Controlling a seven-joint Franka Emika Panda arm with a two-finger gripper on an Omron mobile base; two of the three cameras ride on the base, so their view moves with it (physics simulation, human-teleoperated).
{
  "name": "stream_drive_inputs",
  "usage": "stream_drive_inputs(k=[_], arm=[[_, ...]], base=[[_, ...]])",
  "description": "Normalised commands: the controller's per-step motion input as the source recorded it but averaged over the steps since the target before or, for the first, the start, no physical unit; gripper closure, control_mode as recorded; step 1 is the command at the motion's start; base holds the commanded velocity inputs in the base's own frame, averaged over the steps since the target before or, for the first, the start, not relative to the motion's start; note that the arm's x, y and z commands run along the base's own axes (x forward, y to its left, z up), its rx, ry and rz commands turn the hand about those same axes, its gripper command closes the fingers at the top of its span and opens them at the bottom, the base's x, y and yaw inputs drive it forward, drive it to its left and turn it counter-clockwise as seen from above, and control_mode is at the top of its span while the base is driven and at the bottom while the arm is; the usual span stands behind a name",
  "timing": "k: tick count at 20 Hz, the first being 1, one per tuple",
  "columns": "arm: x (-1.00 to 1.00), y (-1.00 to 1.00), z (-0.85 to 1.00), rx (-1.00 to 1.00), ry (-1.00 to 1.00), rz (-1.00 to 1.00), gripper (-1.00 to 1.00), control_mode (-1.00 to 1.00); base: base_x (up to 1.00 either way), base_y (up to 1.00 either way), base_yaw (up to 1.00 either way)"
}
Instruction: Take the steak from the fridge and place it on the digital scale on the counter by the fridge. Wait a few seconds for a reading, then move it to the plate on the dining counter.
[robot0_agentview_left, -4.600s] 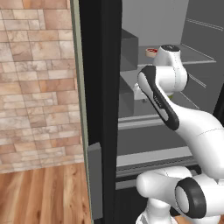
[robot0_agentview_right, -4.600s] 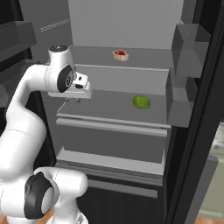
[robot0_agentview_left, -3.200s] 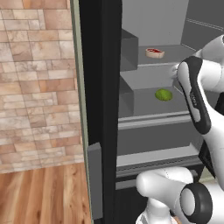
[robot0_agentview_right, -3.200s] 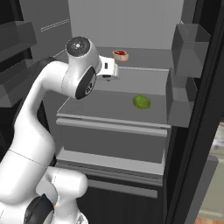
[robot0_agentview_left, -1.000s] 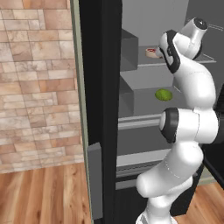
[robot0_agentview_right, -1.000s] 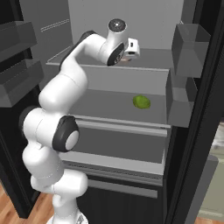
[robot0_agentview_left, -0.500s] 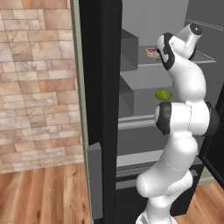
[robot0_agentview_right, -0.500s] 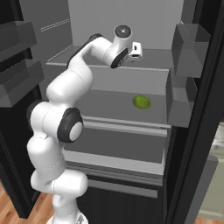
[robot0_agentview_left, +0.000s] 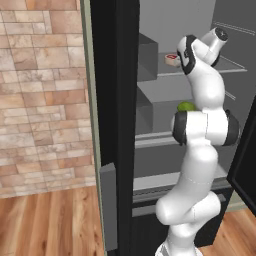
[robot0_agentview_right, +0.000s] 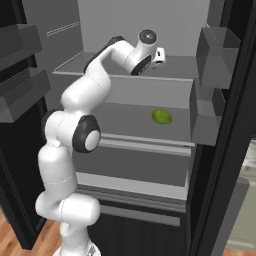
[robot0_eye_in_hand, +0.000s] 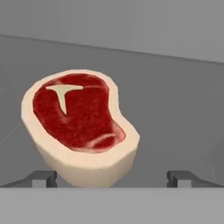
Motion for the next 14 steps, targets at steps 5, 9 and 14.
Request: stream_drive_inputs(k=[5, 9, 14], arm=[[0.37, 0.00, 0.00, 0.00, 0.00, 0.07, -1.00, -1.00], [0.34, 0.00, 0.00, 0.00, 0.00, 0.07, -1.00, -1.00], [0.04, 0.00, 0.00, 0.00, 0.00, 0.08, -1.00, -1.00]], base=[[0.00, 0.00, 0.00], [0.00, 0.00, 0.00], [0.00, 0.00, 0.00]])
